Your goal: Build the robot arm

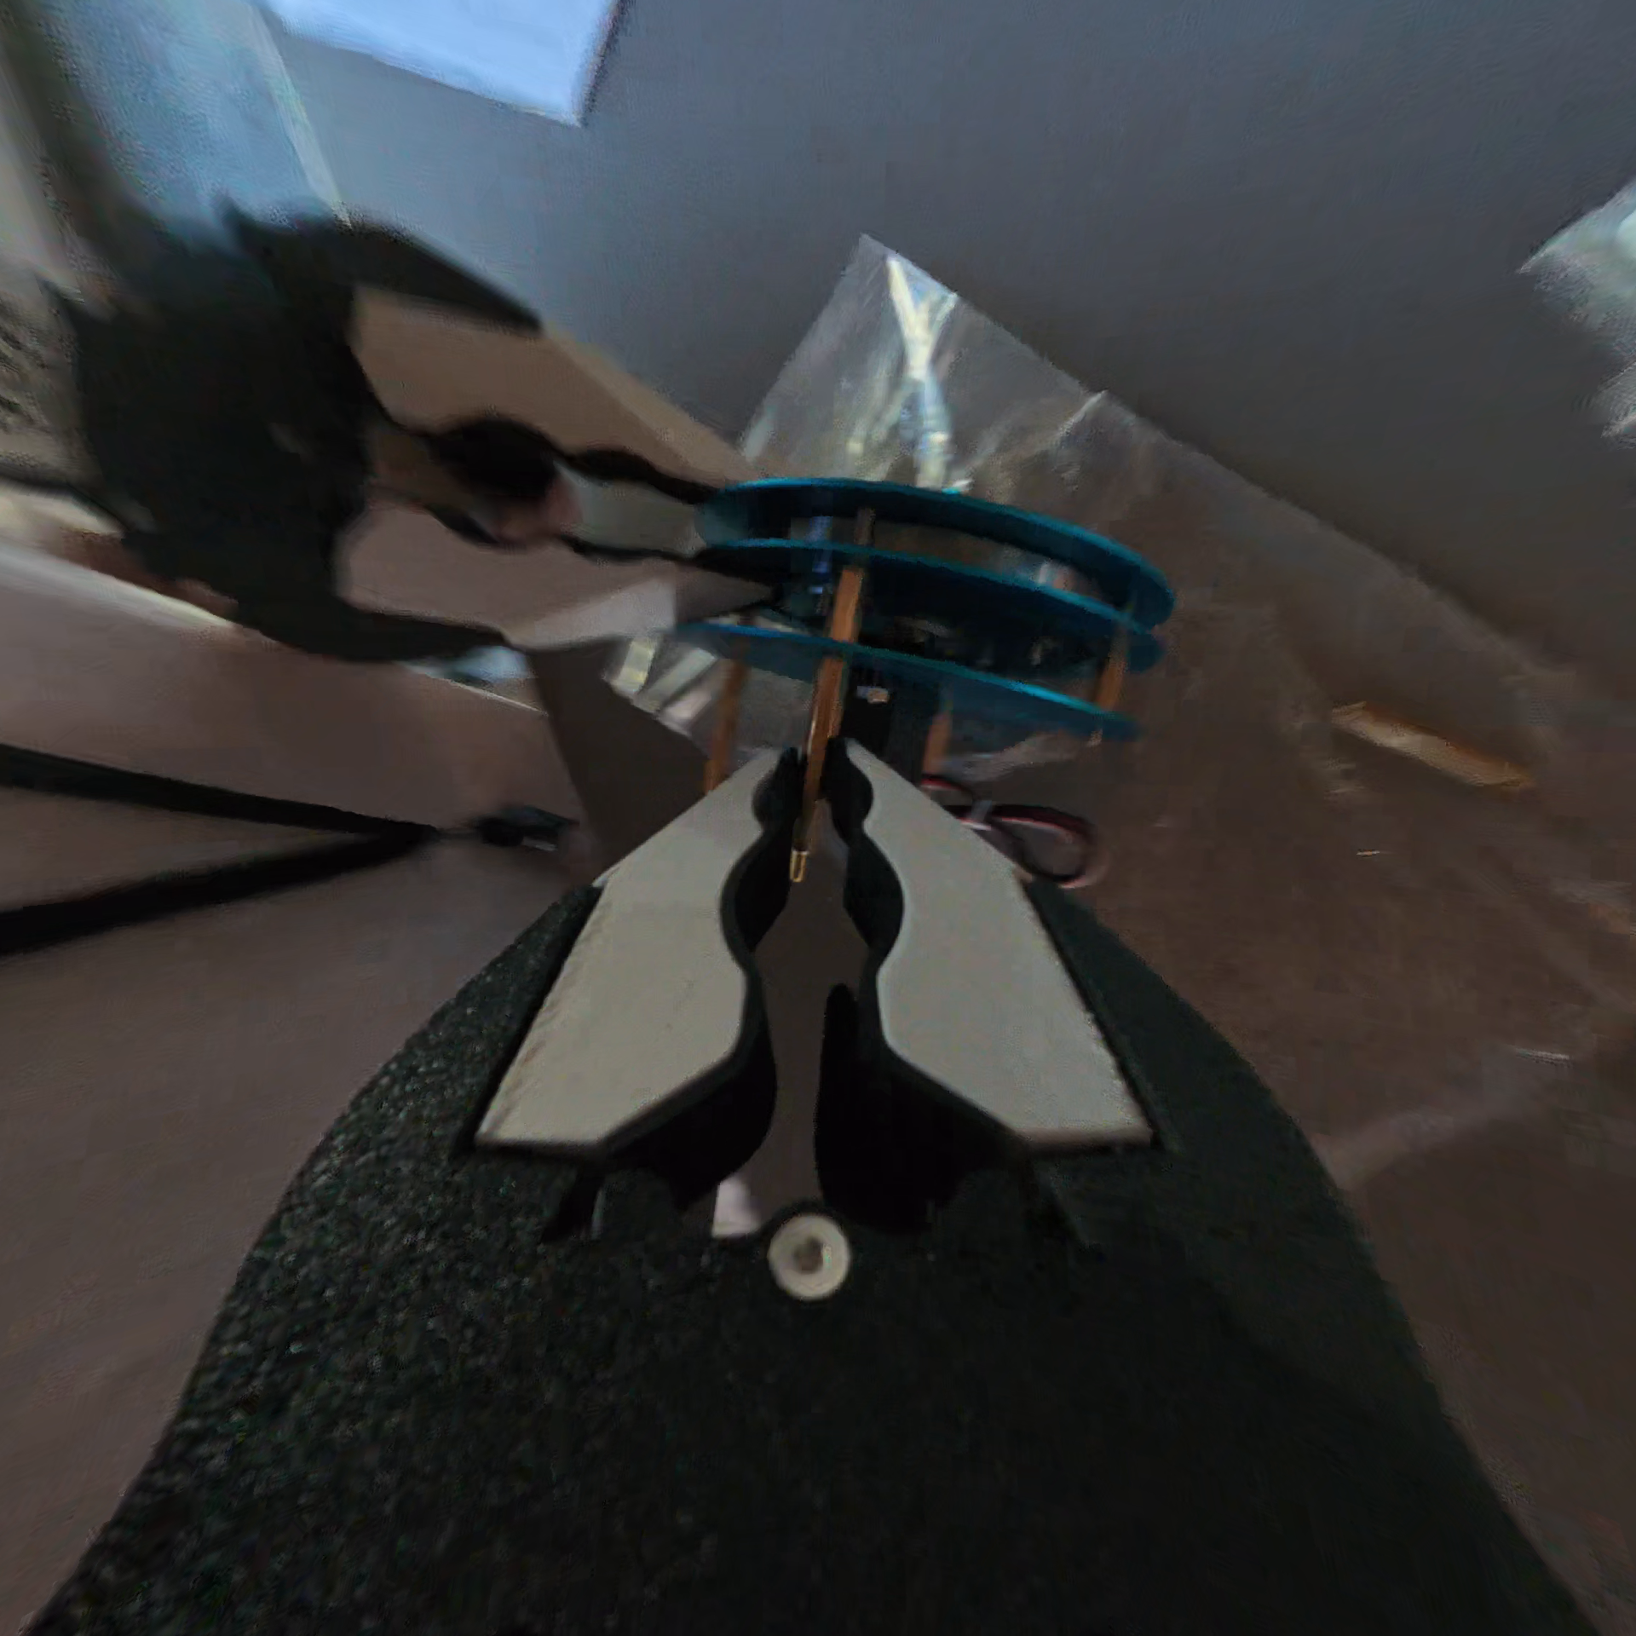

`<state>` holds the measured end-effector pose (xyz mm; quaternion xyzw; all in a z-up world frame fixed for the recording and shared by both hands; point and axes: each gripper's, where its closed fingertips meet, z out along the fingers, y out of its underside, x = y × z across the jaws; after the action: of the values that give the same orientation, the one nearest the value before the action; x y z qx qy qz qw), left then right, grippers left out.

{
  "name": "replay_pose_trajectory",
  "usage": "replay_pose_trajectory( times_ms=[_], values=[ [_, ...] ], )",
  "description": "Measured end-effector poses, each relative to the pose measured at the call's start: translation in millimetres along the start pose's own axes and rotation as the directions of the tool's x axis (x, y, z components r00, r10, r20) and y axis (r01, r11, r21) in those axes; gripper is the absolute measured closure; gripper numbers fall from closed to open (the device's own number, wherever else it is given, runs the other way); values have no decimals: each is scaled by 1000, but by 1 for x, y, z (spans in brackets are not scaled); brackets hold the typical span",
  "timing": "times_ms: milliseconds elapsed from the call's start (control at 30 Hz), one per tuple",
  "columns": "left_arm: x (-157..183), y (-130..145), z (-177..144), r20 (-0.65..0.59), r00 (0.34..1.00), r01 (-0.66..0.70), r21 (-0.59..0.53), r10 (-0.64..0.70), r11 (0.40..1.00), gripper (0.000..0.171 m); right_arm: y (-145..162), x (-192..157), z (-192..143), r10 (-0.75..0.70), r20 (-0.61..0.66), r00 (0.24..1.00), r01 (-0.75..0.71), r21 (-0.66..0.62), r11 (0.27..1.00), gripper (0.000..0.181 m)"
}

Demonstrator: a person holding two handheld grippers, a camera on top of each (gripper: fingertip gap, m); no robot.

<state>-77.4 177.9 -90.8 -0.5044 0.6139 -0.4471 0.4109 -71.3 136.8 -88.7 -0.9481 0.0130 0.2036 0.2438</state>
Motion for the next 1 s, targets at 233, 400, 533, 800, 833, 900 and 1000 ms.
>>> replay_pose_trajectory(
  times_ms=[233, 400, 533, 800, 833, 900, 1000],
  values=[
    [-2, 2, 0, -8, 1000, 10, -6, -10, 1000, 160, -4, -10, 2, 298, 397, 868, -327, 6, 945, 175],
    [-2, 2, 0, -8, 1000, 10, -15, -10, 1000, 159, -5, 0, 4, -65, -43, 997, 65, -4, 998, 176],
    [-2, 3, -1, -4, 1000, -6, -9, 5, 1000, 159, -9, -8, 5, 348, 366, 863, -366, -24, 930, 178],
    [-4, 6, -2, -12, 1000, 11, -24, -11, 1000, 159, -8, -5, 6, 218, 302, 928, -251, 75, 965, 168],
    [-4, 6, -2, -12, 1000, 13, -26, -13, 1000, 160, -8, -3, 6, 126, 191, 974, -143, 80, 986, 167],
    [-4, 6, -2, -13, 1000, 13, -31, -13, 999, 160, -7, -6, 8, -5, 65, 998, 3, 33, 999, 175],
    [-4, 8, -3, -10, 1000, 2, -27, -3, 1000, 159, -8, -7, 8, 140, 177, 974, -142, 2, 990, 177]
  ],
)
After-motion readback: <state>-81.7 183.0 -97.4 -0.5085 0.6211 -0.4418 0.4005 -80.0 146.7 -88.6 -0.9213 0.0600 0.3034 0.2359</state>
